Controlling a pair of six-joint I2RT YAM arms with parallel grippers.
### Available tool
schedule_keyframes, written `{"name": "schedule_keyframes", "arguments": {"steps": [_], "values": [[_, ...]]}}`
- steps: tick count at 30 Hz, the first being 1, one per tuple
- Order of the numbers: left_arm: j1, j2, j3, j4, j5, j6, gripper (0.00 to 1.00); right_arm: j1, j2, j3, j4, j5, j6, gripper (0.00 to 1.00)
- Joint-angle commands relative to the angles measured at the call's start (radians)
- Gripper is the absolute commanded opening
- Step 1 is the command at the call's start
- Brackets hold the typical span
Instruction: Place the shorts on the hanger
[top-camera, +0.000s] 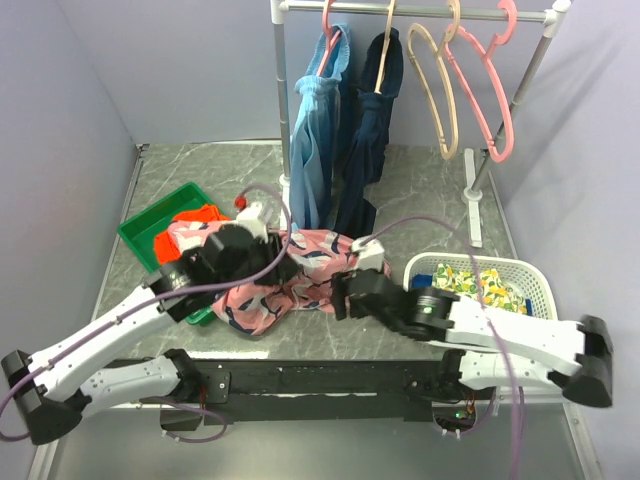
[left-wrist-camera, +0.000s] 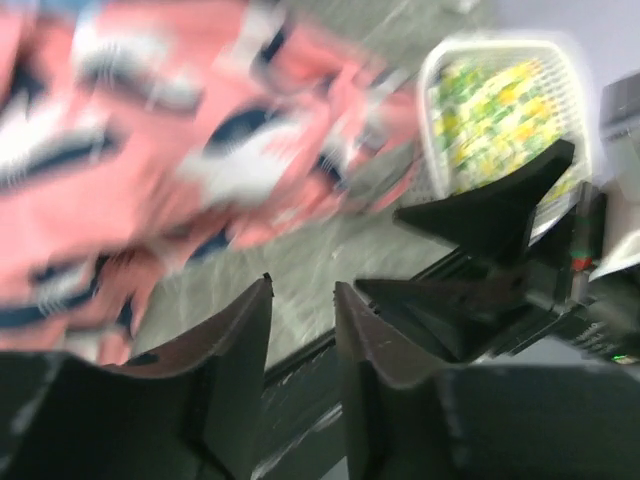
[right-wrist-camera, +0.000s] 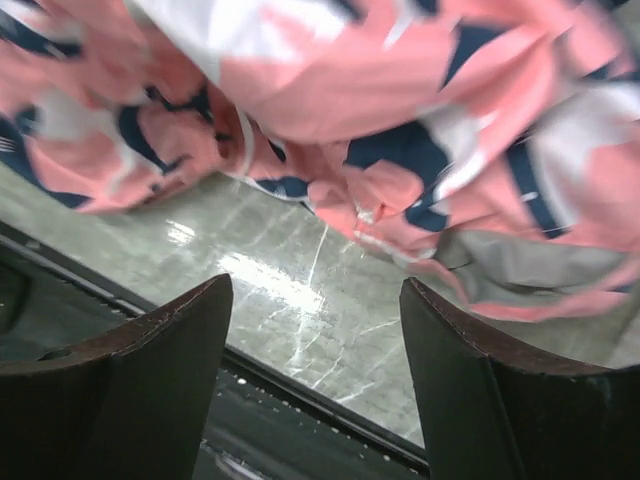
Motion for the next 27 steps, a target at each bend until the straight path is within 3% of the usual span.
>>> {"name": "schedule_keyframes", "arguments": {"steps": [1,6,10,12,17,20,21,23,25,27], "values": [[-0.024,-0.034,-0.176,-0.067,-0.013,-0.109,0.38,0.043,0.089,-0.041,0.058,0.118,0.106,0.75],[-0.06,0.002,-0.326,0.038,-0.069,-0.201,0.48,0.043,0.175,-0.105,0.157,0.139,0.12,0.74],[-0.061,0.11,-0.343,0.098,-0.196,-0.241,0.51,0.039,0.278,-0.091,0.196,0.173,0.114,0.73],[-0.061,0.158,-0.349,0.118,-0.308,-0.253,0.57,0.031,0.324,-0.079,0.196,0.199,0.126,0.78],[-0.06,0.249,-0.351,0.192,-0.399,-0.29,0.62,0.002,0.378,-0.09,0.229,0.244,0.154,0.8],[-0.06,0.335,-0.348,0.192,-0.465,-0.333,0.55,0.0,0.419,-0.085,0.217,0.276,0.174,0.78],[-0.06,0.355,-0.349,0.195,-0.485,-0.348,0.48,0.0,0.427,-0.088,0.22,0.279,0.175,0.76],[-0.06,0.407,-0.369,0.232,-0.485,-0.355,0.44,0.0,0.447,-0.099,0.249,0.279,0.172,0.65],[-0.061,0.438,-0.371,0.255,-0.476,-0.361,0.36,-0.001,0.468,-0.101,0.265,0.279,0.169,0.62],[-0.061,0.449,-0.358,0.237,-0.474,-0.373,0.22,0.002,0.497,-0.099,0.265,0.29,0.178,0.52]]}}
